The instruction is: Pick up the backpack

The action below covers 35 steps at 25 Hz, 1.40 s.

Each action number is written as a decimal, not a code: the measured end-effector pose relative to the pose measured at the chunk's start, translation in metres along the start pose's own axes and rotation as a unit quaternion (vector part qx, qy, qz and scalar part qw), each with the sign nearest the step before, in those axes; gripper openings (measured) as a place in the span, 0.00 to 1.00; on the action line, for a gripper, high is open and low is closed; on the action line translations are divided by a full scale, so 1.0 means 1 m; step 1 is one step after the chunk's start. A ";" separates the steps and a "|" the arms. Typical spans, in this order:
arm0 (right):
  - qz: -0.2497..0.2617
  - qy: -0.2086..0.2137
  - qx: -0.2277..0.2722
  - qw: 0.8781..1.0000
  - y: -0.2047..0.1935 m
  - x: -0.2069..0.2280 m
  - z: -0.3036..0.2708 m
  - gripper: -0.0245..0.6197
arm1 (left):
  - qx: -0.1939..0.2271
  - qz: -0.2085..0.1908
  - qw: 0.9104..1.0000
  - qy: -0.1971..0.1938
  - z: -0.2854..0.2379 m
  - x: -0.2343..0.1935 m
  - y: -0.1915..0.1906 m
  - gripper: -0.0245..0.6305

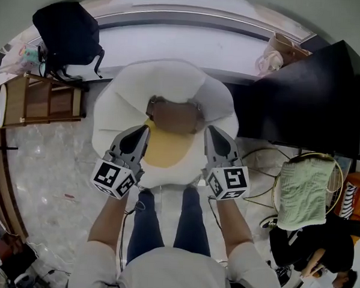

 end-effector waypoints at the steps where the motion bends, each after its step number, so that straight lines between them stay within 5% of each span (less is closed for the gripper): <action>1: 0.001 0.000 -0.002 1.000 -0.004 0.003 -0.002 0.09 | -0.002 0.000 1.000 0.002 -0.002 -0.003 -0.005 0.09; 35: 0.056 0.020 -0.050 0.997 -0.194 0.038 -0.058 0.09 | -0.045 0.026 0.998 0.038 -0.030 -0.090 -0.196 0.09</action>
Point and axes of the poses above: the fingertips, and each gripper's own axes: z backward along the fingers, x to its right, y out of its top, the point moved 9 cm from there along z, backward along the fingers, and after that the axes turned 11 degrees about x, right-handed, at the moved point
